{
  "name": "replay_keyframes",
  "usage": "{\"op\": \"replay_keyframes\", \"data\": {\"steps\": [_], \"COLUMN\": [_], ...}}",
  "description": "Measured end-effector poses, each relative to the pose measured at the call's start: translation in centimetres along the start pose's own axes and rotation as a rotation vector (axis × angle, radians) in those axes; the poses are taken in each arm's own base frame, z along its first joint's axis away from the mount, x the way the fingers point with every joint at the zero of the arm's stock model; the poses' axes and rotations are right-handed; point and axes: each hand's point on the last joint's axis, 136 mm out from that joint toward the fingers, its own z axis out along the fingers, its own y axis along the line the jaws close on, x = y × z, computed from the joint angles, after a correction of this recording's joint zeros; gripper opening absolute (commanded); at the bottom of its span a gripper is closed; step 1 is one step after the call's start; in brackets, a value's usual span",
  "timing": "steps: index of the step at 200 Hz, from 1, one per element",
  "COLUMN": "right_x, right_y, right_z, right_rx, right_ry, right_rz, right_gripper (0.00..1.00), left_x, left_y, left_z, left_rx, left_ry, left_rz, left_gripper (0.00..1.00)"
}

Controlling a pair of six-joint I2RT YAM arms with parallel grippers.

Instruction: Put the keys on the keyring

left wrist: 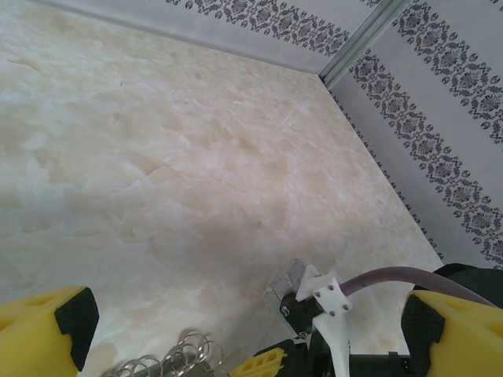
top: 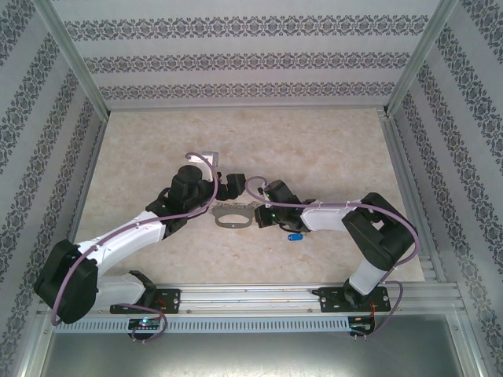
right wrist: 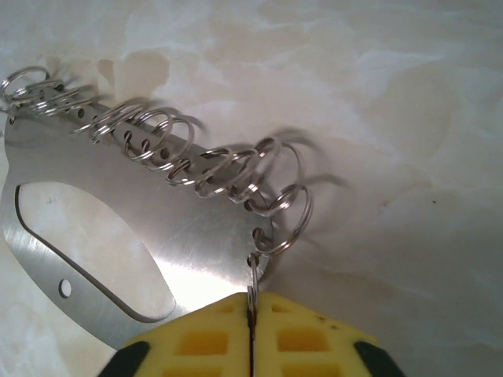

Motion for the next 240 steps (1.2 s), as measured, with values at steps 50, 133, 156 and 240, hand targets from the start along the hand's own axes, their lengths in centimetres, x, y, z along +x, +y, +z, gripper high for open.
{"op": "replay_keyframes", "data": {"steps": [50,133,156,240], "right_x": [0.0,-6.0,-8.0,-12.4], "right_y": [0.0,2.8,4.1,6.8], "right_z": [-0.1,-7.6,-10.4,-16.4], "right_rx": [0.007,-0.103,-0.16,-0.374], "right_ry": [0.012,-0.172,-0.25,-0.372], "right_rz": [-0.026,-0.18,-0.231,-0.314], "right_gripper": [0.0,0.0,0.0,0.0], "left_x": [-0.1,-3.3,-4.3,-5.3], "left_y": [0.2,0.1,-1.4,-4.8], "left_z": [0.0,-0.5,-1.3,-2.6], "left_rx": [-0.004,0.006,0.055,0.21], "left_ry": [-0.003,-0.013,-0.02,0.021], "left_rz": [-0.001,-0.022,0.021,0.194], "left_gripper": [1.0,1.0,1.0,0.75]}}
